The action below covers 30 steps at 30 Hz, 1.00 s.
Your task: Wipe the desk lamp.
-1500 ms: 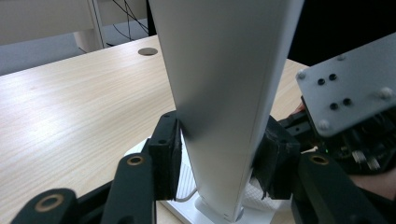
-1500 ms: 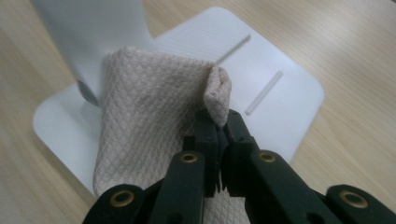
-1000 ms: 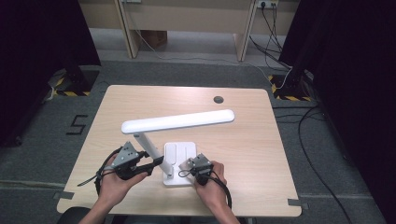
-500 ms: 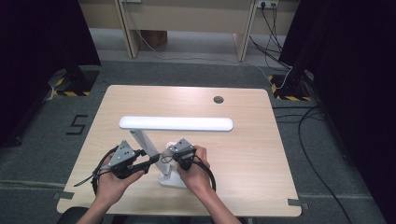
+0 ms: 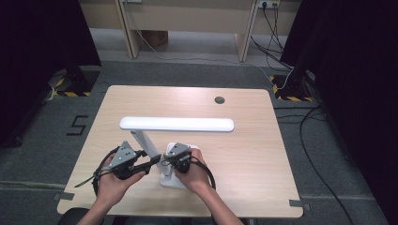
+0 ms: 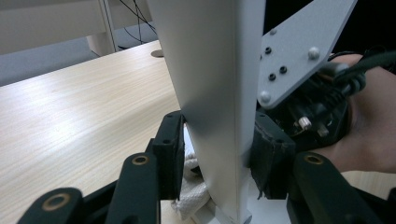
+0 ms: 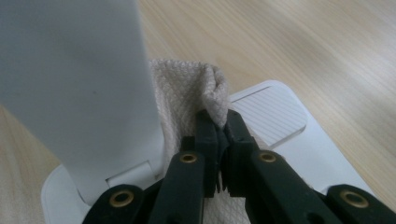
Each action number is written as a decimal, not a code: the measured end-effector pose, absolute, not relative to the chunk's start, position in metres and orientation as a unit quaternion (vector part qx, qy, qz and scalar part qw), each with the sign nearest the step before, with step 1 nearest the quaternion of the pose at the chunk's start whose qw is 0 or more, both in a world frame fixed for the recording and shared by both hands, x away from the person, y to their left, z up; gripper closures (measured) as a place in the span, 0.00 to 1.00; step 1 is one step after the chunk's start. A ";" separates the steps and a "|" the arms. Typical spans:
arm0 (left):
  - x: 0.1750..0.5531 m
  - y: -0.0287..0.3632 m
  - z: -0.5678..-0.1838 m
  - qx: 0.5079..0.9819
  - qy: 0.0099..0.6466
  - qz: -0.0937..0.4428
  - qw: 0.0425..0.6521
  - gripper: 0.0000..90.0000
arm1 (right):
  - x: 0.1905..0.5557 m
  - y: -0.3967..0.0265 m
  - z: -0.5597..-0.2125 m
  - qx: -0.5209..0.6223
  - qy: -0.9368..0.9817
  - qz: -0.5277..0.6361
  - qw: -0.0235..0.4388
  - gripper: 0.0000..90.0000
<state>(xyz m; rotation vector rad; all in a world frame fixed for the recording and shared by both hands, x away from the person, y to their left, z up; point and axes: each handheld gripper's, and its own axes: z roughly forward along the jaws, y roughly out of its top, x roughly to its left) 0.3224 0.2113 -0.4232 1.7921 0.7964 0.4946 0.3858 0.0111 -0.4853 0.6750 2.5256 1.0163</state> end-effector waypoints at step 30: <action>0.322 0.211 -0.423 0.754 0.331 0.212 0.526 0.65 | 0.374 -0.016 -0.493 0.249 0.884 0.339 0.204 0.97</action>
